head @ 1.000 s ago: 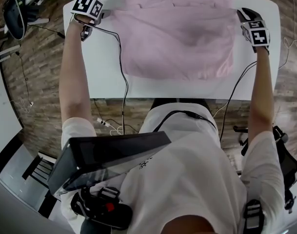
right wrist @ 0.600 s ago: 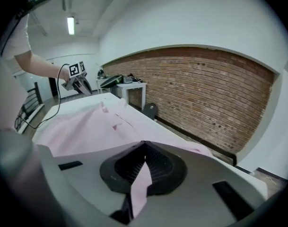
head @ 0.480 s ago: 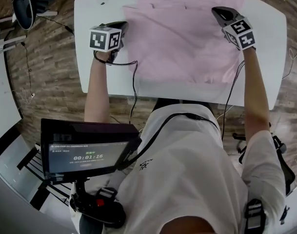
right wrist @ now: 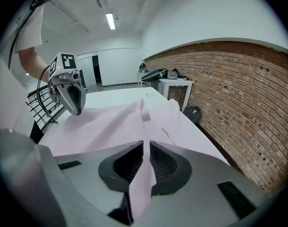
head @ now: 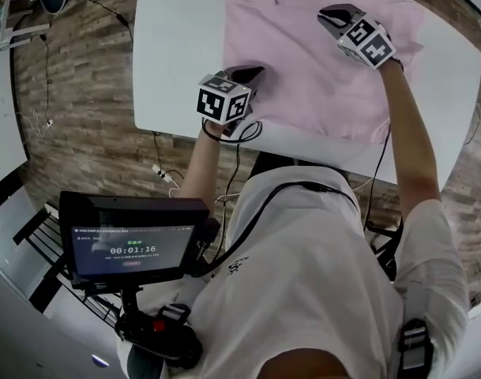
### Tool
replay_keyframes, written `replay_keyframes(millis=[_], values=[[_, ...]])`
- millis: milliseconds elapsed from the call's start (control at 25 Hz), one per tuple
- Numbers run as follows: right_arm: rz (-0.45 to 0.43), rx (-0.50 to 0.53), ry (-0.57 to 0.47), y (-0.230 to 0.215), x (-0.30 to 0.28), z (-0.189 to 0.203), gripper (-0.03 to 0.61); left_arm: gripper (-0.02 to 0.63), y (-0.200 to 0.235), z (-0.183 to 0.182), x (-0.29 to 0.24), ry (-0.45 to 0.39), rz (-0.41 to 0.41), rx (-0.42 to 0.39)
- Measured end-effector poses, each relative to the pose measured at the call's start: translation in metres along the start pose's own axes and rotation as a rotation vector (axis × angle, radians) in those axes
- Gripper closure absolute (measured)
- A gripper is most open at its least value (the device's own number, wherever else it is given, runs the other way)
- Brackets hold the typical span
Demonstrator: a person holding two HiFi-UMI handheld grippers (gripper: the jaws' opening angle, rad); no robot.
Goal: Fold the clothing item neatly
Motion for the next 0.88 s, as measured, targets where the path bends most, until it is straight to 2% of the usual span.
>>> replay_keyframes(millis=[160,360,480,640,760,880], values=[[-0.032,0.02,0.034,-0.001,-0.017,-0.004,0.522,0.612,-0.015,0.005,-0.007,-0.001,0.003,-0.004],[-0.046,0.011,0.085,-0.005,-0.031,0.006,0.508,0.612,-0.029,0.005,-0.02,-0.042,0.005,-0.029],[-0.05,-0.005,0.097,-0.005,-0.033,0.009,0.508,0.612,-0.034,0.011,-0.026,-0.028,-0.005,-0.028],[-0.049,-0.008,0.1,-0.007,-0.032,0.008,0.509,0.612,-0.035,0.016,-0.031,-0.031,-0.009,0.014],[-0.046,0.011,0.09,-0.005,-0.025,0.001,0.545,0.612,-0.035,0.021,-0.034,-0.015,-0.006,0.026],[-0.027,0.048,0.087,-0.004,-0.016,-0.004,0.546,0.612,-0.036,0.027,-0.035,0.009,-0.018,0.024]])
Point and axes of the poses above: the fingertips, and each gripper's own axes: x backward along the fingers, y to its left, z out of its underside, the point moved 5 cm from there along x, backward along the fingers, and after that the axes turned 12 degrees about -x, right-handed, at the moved point
